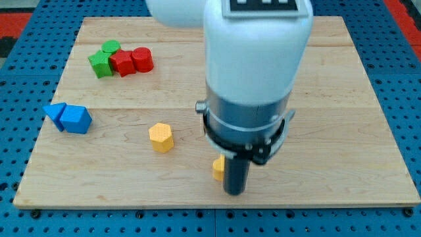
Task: Slide the yellow hexagon closer to the yellow heart
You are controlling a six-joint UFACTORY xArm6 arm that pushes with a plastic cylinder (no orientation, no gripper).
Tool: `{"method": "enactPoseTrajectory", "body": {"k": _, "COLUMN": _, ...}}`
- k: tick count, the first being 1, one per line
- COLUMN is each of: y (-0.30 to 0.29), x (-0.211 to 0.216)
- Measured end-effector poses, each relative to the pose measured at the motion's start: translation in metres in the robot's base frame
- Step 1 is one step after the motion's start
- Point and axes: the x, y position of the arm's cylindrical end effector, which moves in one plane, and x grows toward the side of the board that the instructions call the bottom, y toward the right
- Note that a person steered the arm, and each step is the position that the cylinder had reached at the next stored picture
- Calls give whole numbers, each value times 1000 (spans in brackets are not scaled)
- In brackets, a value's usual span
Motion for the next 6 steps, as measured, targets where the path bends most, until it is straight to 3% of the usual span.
{"method": "enactPoseTrajectory", "body": {"k": 1, "y": -15, "x": 33}}
{"method": "enactPoseTrajectory", "body": {"k": 2, "y": -78, "x": 33}}
{"method": "enactPoseTrajectory", "body": {"k": 3, "y": -174, "x": 2}}
{"method": "enactPoseTrajectory", "body": {"k": 4, "y": -181, "x": -57}}
{"method": "enactPoseTrajectory", "body": {"k": 6, "y": -72, "x": -88}}
